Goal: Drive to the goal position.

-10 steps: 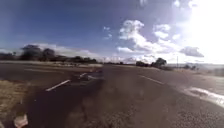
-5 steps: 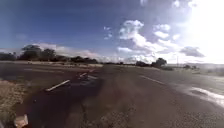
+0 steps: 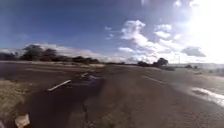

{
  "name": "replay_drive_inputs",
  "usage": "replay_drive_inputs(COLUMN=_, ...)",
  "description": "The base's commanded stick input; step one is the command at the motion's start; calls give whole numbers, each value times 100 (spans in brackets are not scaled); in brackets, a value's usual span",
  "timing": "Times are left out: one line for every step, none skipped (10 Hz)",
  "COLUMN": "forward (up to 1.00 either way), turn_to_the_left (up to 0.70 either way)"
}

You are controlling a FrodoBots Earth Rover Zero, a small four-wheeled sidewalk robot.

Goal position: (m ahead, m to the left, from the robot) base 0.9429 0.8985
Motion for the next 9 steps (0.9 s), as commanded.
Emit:
replay_drive_inputs(forward=34, turn_to_the_left=41)
replay_drive_inputs(forward=46, turn_to_the_left=48)
replay_drive_inputs(forward=50, turn_to_the_left=50)
replay_drive_inputs(forward=50, turn_to_the_left=50)
replay_drive_inputs(forward=50, turn_to_the_left=50)
replay_drive_inputs(forward=50, turn_to_the_left=50)
replay_drive_inputs(forward=50, turn_to_the_left=50)
replay_drive_inputs(forward=50, turn_to_the_left=50)
replay_drive_inputs(forward=50, turn_to_the_left=50)
